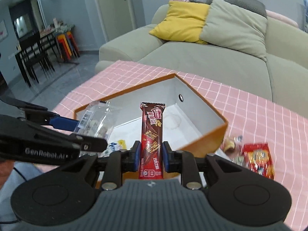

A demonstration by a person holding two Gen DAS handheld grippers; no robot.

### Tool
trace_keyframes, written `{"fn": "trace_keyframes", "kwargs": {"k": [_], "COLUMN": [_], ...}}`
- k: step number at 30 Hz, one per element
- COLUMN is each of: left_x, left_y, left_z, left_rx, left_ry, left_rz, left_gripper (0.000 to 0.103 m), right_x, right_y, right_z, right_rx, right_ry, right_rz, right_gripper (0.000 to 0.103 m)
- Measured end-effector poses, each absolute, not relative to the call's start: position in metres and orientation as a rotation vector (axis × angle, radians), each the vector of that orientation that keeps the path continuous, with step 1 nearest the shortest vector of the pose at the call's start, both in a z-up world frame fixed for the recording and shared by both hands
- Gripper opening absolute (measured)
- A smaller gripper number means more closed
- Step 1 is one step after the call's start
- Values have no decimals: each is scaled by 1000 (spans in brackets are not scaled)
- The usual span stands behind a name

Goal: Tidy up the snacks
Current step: 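Carry the chocolate bar and candy pack into the shoebox and open both grippers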

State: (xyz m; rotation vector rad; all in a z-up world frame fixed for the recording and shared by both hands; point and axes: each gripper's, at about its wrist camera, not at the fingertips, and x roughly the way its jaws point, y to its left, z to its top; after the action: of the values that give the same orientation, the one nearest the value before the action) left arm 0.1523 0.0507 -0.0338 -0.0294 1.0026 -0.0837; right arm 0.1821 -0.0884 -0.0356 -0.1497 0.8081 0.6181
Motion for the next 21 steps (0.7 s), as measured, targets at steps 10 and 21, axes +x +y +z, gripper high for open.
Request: {"fn": "trace_keyframes", "kwargs": {"k": [10,21], "left_x": [189,206], "left_y": [72,79], "left_z": [-70,-112], "left_rx": [-1,92], "left_ry": [1115,1241], "left_rz": [-99,-40], "left_gripper": [62,63], "right_x": [241,264], "right_y": [-47,-9], "right_z": [-72,-117], "right_rx": [-336,-455], "right_ry": [896,1029], "right_rz": [658,671], "right_gripper": [20,20]}}
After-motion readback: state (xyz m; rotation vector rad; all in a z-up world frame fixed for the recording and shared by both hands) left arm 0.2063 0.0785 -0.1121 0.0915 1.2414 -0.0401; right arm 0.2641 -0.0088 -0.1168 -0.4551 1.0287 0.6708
